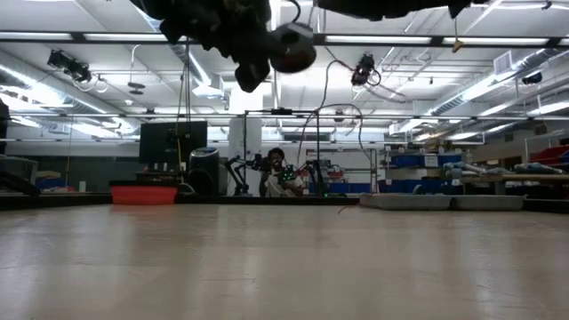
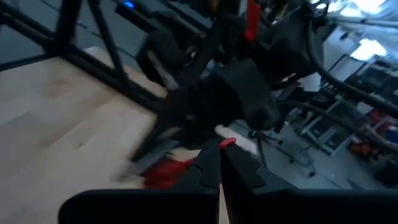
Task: Coil cords
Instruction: Coil the red wire onto the black spool
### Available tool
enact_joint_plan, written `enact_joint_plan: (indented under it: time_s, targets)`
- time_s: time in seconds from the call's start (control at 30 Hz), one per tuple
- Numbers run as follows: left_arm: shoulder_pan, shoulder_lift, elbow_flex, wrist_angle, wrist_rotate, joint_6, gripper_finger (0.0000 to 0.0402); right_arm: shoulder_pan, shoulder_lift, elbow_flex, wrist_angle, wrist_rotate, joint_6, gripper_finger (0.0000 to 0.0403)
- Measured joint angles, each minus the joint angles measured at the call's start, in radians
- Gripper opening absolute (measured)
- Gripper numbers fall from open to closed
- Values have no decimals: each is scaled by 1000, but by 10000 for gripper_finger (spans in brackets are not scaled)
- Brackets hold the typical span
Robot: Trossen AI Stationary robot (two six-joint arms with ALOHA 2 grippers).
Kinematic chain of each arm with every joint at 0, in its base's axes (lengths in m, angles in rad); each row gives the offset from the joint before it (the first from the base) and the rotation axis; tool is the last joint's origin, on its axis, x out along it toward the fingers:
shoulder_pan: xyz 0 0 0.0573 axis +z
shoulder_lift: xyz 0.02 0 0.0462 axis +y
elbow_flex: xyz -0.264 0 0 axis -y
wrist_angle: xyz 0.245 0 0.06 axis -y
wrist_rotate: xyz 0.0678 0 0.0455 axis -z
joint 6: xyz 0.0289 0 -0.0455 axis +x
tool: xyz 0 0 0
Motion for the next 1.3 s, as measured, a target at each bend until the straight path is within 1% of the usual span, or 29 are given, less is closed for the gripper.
enact_joint_plan:
  time_s: [0.13,0.27,0.33,0.43,0.6,0.67,0.77,0.93,1.0,1.13,1.2,1.3]
  targets:
    - [-11,0,0,32,172,9,4,-3,91,0,130,16,-3,1]
    - [-22,0,-1,76,280,70,4,-1,175,0,256,10,2,1]
    - [-27,0,-1,85,302,88,4,4,209,0,307,6,23,1]
    - [-27,0,-1,91,305,139,4,16,244,0,356,-20,57,1]
    - [-26,0,-1,92,298,217,4,34,275,0,367,-33,107,1]
    - [-27,0,-1,93,273,261,4,39,276,0,348,-34,120,1]
    - [-26,1,-1,111,209,328,4,40,275,0,305,-38,150,2]
    - [-28,1,-1,131,52,496,4,38,275,-1,201,-24,185,2]
    - [-29,2,-1,136,-10,560,4,33,274,-12,190,-5,189,2]
    - [-31,2,-3,141,-152,661,4,-1,273,-43,189,3,213,2]
    - [-30,2,-2,176,-245,706,4,-22,274,-64,199,-21,231,2]
    - [-28,2,-1,197,-362,755,4,-50,274,-95,259,-42,250,2]
